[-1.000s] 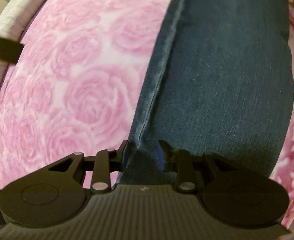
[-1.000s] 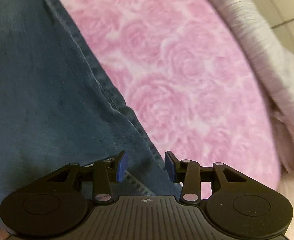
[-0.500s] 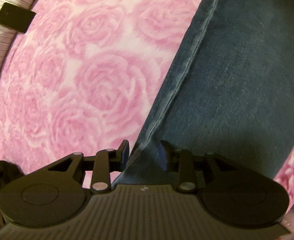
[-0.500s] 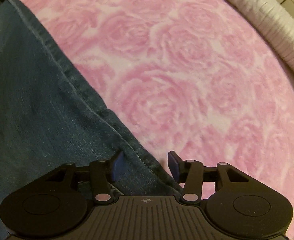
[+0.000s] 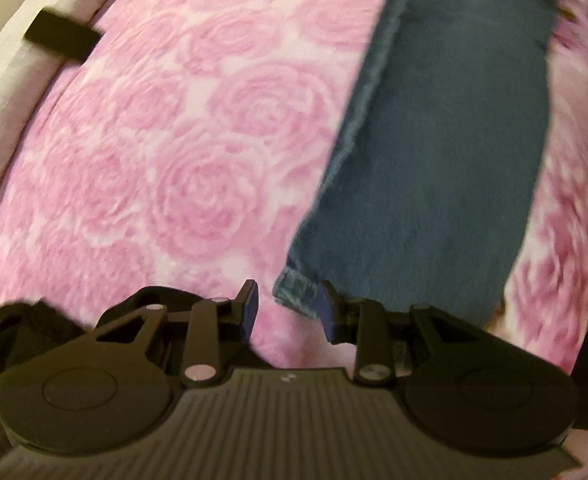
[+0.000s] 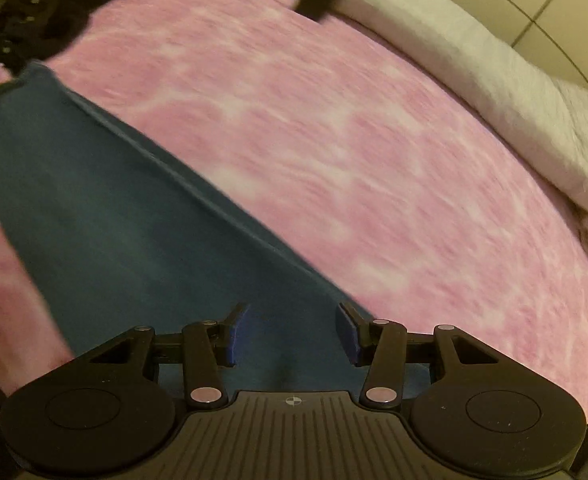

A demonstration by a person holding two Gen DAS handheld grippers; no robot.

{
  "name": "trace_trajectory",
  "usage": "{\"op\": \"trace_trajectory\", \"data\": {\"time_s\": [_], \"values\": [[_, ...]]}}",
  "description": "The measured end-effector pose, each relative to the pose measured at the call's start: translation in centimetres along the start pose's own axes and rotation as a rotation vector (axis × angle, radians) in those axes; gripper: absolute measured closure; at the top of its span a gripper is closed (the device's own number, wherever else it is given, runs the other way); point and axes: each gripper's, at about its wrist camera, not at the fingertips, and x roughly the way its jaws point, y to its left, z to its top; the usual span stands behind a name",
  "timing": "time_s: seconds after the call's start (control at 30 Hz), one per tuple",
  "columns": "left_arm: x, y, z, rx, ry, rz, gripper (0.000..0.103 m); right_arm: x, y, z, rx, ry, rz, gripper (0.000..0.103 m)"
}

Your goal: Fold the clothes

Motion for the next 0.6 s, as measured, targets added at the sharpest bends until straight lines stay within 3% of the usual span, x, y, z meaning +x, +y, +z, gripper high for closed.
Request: {"op": "trace_trajectory", "data": {"time_s": [0.17,0.27,0.37,0.47,0.6], "values": [[-0.6,-0.1,-5.0,0.208,-0.13,-0.071,0.075,-0.9,12.2,5.7,0.12,-0.025,0.025,0.056],[-2.2,0.6,-7.8,0.252,-0.19,-0.077,0.075,-0.6,19.8,10.0,0.123,-0.058,0.125,0.056],[-2.6,1.6,-9.7,0.233,-0.211,-0.072,0.075,0.5,26.2,13.9,0.072,-0.111,0.195,0.056],[-2.6,2.4,-10.5,0.229,-0.232,-0.072,0.075,3.0,29.7,16.4,0.121,-0.114,0.238,0.056],[-2.2,2.5,-10.6,0.275,-0.252,-0.075,0.075,5.5,32.0,16.1,0.148,-0.028,0.254,0.056]]}}
